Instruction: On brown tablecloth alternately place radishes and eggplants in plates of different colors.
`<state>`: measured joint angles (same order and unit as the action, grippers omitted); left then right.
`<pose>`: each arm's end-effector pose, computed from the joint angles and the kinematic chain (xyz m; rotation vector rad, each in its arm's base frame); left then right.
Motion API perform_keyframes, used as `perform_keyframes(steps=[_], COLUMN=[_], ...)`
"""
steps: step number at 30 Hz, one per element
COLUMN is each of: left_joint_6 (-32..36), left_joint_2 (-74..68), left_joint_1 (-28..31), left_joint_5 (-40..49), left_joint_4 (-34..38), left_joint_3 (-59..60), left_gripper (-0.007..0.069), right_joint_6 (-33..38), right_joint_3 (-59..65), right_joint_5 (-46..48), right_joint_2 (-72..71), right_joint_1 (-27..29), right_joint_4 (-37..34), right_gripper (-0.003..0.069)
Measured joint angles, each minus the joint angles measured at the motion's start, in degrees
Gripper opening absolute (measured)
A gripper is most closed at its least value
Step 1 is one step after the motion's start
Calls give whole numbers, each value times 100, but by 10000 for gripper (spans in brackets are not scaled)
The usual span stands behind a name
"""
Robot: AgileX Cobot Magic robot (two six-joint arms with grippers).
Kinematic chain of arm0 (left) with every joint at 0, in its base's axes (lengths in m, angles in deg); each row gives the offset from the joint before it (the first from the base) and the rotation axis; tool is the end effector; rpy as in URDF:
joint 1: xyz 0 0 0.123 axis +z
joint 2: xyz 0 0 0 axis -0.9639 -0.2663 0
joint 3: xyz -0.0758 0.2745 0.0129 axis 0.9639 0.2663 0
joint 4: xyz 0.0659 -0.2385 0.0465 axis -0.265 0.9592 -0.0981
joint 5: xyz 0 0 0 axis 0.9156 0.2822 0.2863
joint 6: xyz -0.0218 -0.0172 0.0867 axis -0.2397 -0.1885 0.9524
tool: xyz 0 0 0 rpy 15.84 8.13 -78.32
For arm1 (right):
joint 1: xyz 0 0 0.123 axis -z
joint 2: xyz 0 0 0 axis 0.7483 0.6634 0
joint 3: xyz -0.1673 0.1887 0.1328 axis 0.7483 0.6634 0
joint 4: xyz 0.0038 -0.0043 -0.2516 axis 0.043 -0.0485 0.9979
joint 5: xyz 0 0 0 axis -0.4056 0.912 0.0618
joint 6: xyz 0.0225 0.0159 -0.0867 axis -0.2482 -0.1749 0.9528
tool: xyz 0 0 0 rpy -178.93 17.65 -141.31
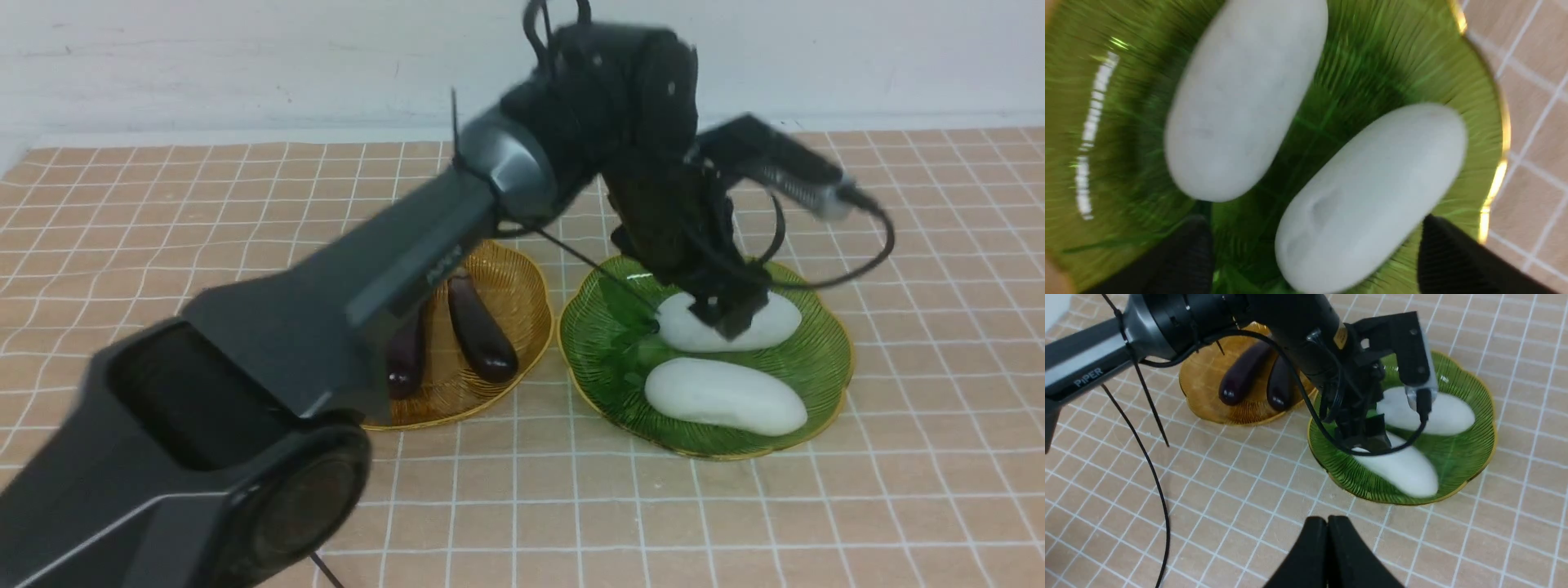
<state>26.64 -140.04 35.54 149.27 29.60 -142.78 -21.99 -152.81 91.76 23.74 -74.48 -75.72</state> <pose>0.3860 -0.3375 0.2752 1.2825 2.3634 -0.4174 0.0750 0.0422 0.4532 -0.3869 2.2257 0.3805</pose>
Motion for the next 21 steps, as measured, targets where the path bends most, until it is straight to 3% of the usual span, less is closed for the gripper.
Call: perform_keyframes(steps=[2, 5, 6, 10, 16, 21], left_joint_6=[-183, -682, -822, -1373, -1532, -1550], left_joint_2=[357, 1111, 1282, 2049, 3038, 4347], left_joint_1=[0, 0, 0, 0, 0, 0], left_joint_5=[0, 14, 14, 45, 145, 146], left_joint_4=[-103, -600, -730, -1173, -1187, -1288], left_joint_3=[0, 0, 0, -6, 86, 1918], left_gripper=[403, 88, 56, 1, -4, -4], right_joint_6=[-65, -366, -470, -869, -1605, -1771], right_joint_3=[0, 65, 163, 1298, 3353, 4044], right_joint_5=[0, -365, -728, -2465, -5136, -6306], right_joint_2=[-300, -823, -1076, -2164, -3422, -3765], right_joint_1=[0, 0, 0, 0, 0, 0], right_joint_4=[271, 759, 925, 1583, 2324, 3075], right_gripper=[-15, -15, -15, -15, -15, -15])
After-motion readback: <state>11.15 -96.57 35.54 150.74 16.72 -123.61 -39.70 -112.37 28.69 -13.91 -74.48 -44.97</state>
